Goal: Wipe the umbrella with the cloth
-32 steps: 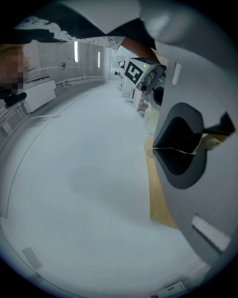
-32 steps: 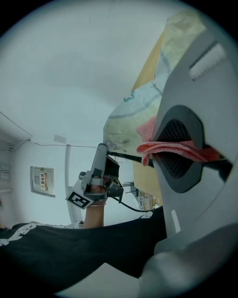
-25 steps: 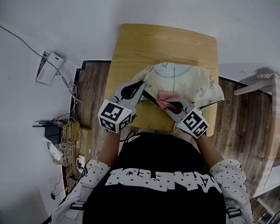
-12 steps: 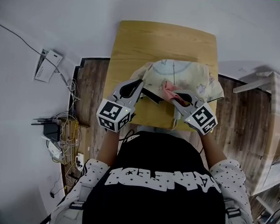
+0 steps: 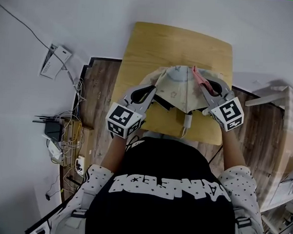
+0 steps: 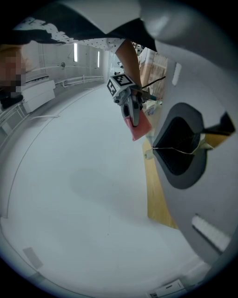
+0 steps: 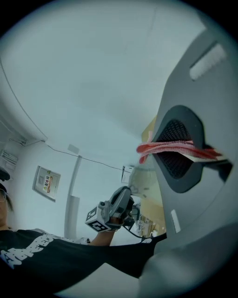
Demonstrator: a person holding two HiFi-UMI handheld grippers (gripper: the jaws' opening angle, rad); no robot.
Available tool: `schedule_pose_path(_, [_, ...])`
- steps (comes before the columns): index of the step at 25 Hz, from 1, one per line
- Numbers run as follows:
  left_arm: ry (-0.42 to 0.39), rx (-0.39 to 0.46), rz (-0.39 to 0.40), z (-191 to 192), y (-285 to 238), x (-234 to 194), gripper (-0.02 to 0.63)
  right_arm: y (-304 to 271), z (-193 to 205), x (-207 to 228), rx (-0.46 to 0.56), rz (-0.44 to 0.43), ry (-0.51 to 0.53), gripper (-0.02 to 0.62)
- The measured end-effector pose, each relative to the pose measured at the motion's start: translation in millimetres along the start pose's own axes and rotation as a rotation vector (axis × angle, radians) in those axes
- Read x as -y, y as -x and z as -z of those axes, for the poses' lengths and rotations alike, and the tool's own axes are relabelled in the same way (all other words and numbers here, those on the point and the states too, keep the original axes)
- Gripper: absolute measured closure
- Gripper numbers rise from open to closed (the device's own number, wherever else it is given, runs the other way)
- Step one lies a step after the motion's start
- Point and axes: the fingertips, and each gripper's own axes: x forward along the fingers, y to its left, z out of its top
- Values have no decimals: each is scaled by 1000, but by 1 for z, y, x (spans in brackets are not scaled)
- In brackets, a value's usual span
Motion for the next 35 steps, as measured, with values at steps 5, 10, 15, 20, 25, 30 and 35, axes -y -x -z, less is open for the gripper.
schedule_pose_path(5, [-9,-8,-4,1,0,2,597,-4,7,38,-73,91,105,575])
schedule_pose_path(10, [-12,-14,-10,1,2,2,597,-14,23,47,-160,79,196,575])
schedule_pose_path(15, [-13,-13,-18,1,2,2,597,-25,47,36,-241,21,279,575])
schedule_pose_path(20, [-10,-12,-24,0,2,-1,597,-29,65,21,-272,-29,254,575])
schedule_pose_path(25, [0,-12,-27,0,-2,-4,597,-26,75,10,-281,-54,228,575])
schedule_pose_path(30, [-1,-10,-17,0,-5,-5,597,-22,85,-7,-304,-80,232,575])
schedule_pose_path(35, [-3,-8,-6,-2,-9,-5,597,-19,90,-21,-311,-103,227,575])
